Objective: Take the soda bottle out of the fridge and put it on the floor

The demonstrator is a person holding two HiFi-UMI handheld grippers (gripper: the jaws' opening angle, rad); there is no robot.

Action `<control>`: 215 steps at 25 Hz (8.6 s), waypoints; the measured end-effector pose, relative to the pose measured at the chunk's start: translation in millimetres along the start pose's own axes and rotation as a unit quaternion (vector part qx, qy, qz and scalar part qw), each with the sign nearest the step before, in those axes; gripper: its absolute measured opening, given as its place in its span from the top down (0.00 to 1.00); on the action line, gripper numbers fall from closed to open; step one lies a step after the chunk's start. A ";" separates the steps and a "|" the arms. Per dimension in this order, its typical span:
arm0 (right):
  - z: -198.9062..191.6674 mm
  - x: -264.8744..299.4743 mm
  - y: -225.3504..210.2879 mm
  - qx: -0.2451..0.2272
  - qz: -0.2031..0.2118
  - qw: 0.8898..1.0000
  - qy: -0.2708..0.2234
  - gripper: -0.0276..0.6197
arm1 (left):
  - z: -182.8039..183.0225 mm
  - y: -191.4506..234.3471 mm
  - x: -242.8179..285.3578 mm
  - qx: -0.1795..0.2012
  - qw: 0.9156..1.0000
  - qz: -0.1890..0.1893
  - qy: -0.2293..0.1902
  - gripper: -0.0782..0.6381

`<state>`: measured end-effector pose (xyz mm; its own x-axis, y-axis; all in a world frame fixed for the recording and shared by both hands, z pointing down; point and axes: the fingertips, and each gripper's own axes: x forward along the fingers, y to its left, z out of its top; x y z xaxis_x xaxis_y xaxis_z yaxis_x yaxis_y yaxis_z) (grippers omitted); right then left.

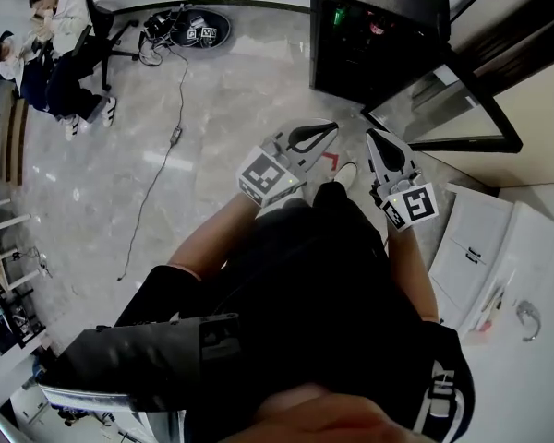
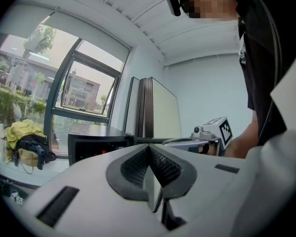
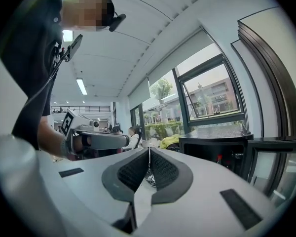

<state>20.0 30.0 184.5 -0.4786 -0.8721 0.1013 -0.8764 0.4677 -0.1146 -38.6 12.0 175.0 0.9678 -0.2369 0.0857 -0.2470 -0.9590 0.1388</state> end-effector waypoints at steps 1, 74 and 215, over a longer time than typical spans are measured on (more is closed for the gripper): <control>-1.4 5.5 -11.4 0.001 -0.002 1.000 0.001 0.94 | 1.6 7.5 7.4 -0.002 1.000 0.010 0.000 0.89; -199.9 277.1 -398.3 -0.043 -0.198 0.979 0.022 0.46 | -224.8 292.3 249.7 -0.052 0.997 0.049 0.024 0.89; 13.6 13.5 -32.3 0.008 0.090 0.995 -0.040 0.94 | -10.3 17.9 57.6 -0.001 1.000 -0.020 0.024 0.89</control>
<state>42.5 1.2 176.2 -0.6221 -0.7829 -0.0004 -0.7752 0.6160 -0.1397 12.2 -17.3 192.6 0.9732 -0.1913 0.1277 -0.2091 -0.9672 0.1443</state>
